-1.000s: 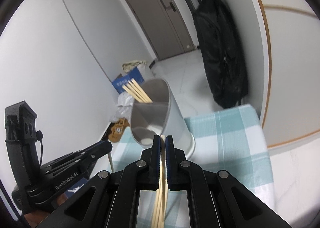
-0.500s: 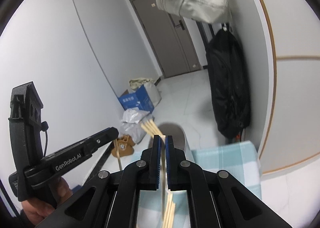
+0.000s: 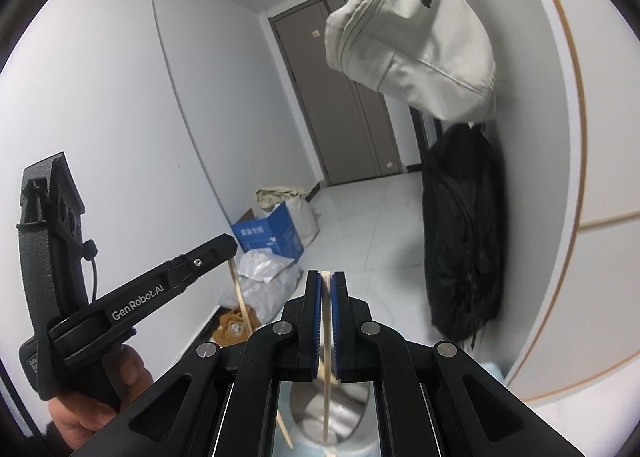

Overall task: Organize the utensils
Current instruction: 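Lift both held chopsticks and carry them above the white holder, then open the right tool into the holder while the left tool releases its chopstick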

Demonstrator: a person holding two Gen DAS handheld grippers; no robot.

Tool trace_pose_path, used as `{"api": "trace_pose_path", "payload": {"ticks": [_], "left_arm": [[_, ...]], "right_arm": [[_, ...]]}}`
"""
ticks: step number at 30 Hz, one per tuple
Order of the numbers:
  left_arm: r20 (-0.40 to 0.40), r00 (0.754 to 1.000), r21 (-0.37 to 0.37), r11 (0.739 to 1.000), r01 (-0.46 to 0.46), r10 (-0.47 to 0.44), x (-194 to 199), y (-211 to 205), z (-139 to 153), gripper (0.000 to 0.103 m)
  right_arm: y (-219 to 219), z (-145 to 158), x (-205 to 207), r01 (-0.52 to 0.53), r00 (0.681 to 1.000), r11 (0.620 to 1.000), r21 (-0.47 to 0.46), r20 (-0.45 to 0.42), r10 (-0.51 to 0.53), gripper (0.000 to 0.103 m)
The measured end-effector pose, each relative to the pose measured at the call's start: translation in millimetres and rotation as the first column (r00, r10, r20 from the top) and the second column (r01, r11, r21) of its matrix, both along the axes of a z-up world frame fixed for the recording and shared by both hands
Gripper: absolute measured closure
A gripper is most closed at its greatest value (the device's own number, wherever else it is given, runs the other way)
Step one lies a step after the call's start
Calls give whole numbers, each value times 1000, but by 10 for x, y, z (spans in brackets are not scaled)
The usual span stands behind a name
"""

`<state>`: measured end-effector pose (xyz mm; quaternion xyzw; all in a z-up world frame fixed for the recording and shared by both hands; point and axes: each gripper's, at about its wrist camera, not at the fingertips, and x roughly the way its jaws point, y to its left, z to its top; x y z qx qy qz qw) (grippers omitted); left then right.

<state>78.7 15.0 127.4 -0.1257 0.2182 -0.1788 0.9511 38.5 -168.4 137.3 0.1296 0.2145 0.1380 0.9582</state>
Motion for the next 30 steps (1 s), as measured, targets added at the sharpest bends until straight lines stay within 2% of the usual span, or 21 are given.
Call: {"api": "trace_pose_path", "payload": {"ticks": [6, 12, 19, 20, 24, 30], "left_arm": [[1, 998, -65, 996, -68, 68, 270, 77, -121, 101], [-8, 990, -81, 987, -138, 138, 467, 117, -300, 101], [-34, 988, -68, 986, -153, 151, 587, 113, -522, 101], [-18, 987, -61, 985, -159, 158, 568, 125, -534, 101], [-4, 989, -60, 988, -145, 145, 569, 148, -509, 101], [-16, 990, -87, 986, -140, 139, 664, 160, -433, 101]], "right_arm": [[55, 33, 246, 3, 1000, 1000, -24, 12, -3, 99], [77, -69, 469, -4, 1000, 999, -46, 3, 4, 99], [146, -232, 677, -31, 999, 996, -88, -12, 30, 99], [163, -266, 696, -37, 999, 995, -98, -17, 35, 99], [241, -397, 783, -71, 996, 990, -119, -55, 64, 99], [281, -436, 773, -70, 997, 989, -133, -38, 65, 99]]}}
